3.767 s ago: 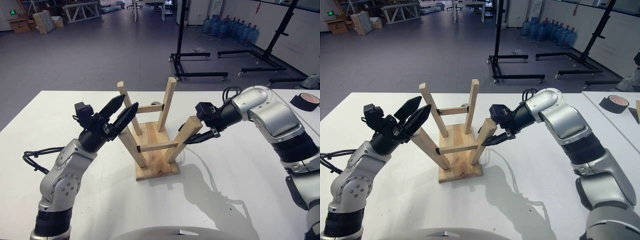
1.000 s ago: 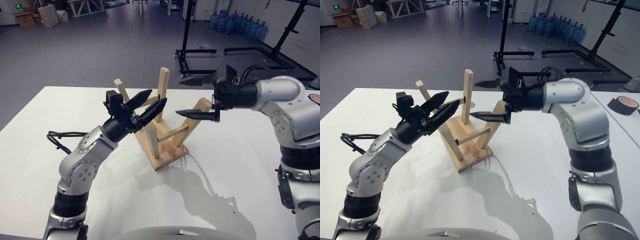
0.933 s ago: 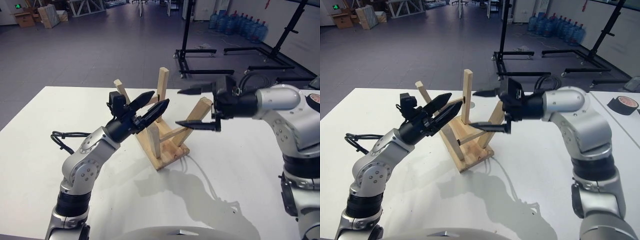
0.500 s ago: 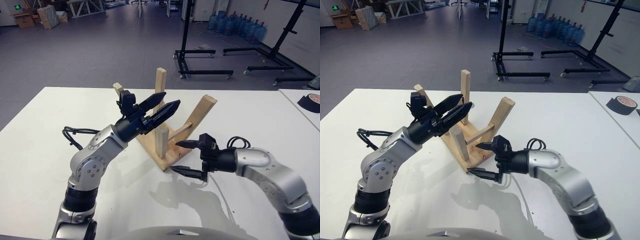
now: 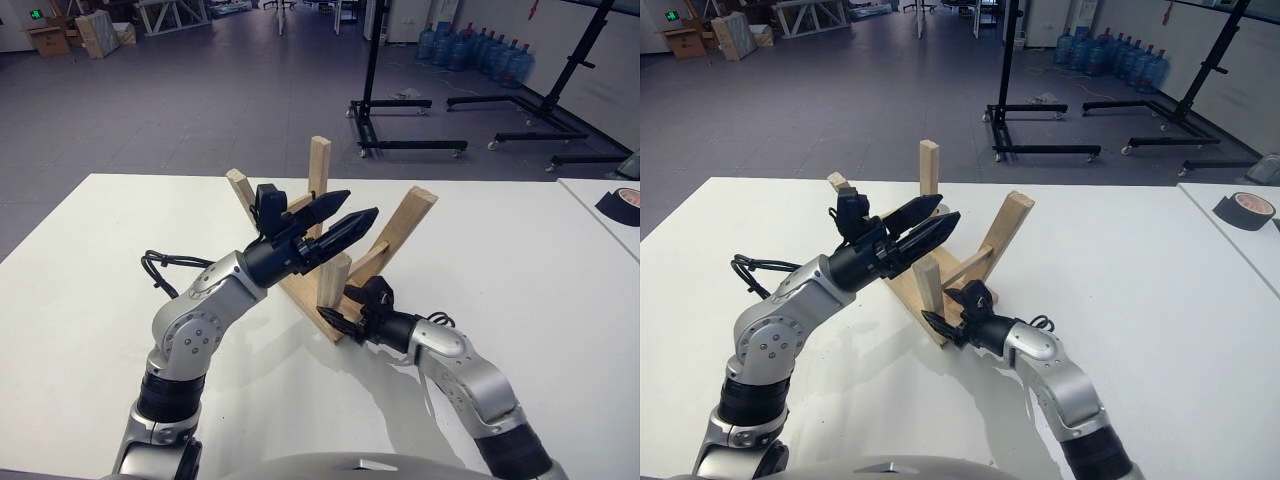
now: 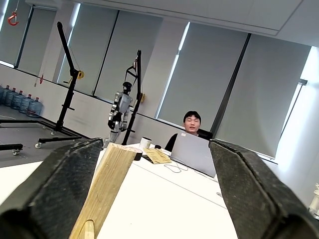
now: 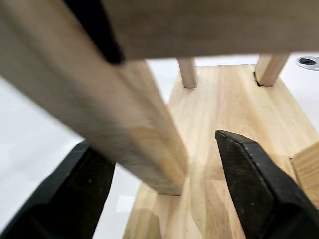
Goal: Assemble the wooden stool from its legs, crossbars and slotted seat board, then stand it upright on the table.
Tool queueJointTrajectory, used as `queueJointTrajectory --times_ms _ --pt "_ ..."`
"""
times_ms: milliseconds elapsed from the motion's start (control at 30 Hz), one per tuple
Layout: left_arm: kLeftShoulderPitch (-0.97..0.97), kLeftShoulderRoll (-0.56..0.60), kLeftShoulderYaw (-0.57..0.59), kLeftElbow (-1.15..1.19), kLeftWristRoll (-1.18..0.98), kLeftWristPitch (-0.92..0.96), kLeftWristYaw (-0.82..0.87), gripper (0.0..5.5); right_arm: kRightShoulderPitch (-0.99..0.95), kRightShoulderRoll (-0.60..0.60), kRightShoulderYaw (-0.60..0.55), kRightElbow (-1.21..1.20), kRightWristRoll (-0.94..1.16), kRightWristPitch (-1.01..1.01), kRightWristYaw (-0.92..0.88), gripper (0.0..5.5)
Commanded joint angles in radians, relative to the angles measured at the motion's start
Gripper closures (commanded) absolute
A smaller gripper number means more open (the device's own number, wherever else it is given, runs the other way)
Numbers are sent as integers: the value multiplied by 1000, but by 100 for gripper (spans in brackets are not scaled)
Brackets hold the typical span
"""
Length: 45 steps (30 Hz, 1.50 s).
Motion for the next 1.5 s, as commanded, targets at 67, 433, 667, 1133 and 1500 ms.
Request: queueJointTrajectory --times_ms 67,433,667,1133,1500 --pt "-13 3 15 9 15 12 14 160 -26 15 17 72 -59 -81 -5 308" --pt "-9 79 159 -43 -5 -15 -2 160 -55 -93 -97 192 -78 -298 128 444" --pt "3 126 215 -94 -73 -26 -73 160 -143 -218 -163 333 48 -344 456 448" --pt "-16 254 356 -249 -356 -16 -3 160 -297 -396 -119 232 425 432 763 448" --pt "91 196 252 -379 -298 -103 106 160 -376 -487 -48 194 627 926 791 448"
